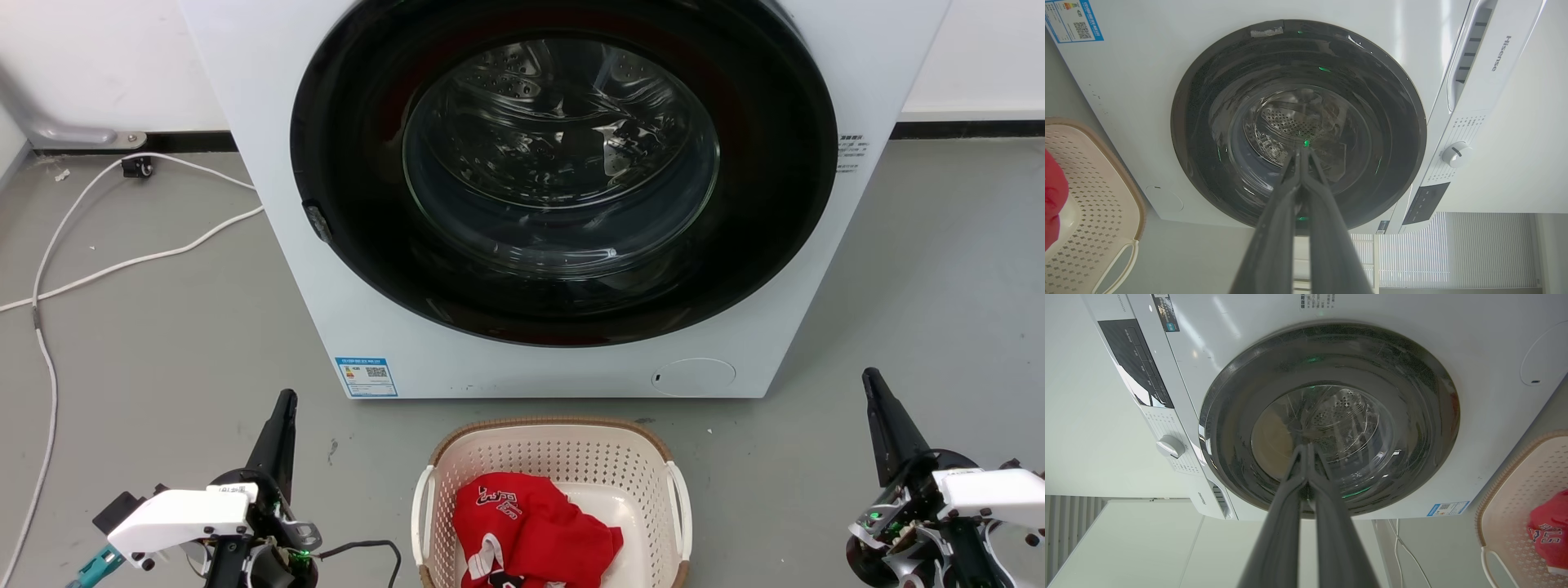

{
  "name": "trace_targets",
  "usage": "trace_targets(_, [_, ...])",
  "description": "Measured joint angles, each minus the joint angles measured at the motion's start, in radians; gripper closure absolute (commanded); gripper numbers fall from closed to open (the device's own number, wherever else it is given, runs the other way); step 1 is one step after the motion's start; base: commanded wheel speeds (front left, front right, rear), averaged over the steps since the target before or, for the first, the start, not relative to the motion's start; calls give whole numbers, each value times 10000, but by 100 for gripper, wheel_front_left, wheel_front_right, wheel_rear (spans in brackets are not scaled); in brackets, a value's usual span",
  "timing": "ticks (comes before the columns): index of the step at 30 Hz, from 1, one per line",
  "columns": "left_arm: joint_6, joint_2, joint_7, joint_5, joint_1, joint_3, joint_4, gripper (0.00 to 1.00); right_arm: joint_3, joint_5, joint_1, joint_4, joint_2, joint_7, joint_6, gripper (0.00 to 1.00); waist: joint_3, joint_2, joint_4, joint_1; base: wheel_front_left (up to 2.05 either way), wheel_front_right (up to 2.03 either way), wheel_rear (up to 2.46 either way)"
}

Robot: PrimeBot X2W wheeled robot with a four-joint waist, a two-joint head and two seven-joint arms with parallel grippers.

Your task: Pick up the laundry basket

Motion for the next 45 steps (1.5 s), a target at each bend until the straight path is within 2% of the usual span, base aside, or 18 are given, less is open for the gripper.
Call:
trace_targets(36, [0, -25, 69, 19, -1, 42, 2, 100, -40, -25, -3, 4, 27, 31, 0, 100, 0, 0, 0, 0, 0, 0, 0])
trace_targets(37, [2, -29, 69, 13, 17, 35, 38, 0, -36, -25, 18, 36, 29, 31, 2, 0, -1, 0, 0, 0, 0, 0, 0])
trace_targets(45, [15, -104, -132, 82, 436, -38, 314, 0, 98, -33, 466, 242, 81, -167, -2, 0, 3, 0, -1, 0, 0, 0, 0])
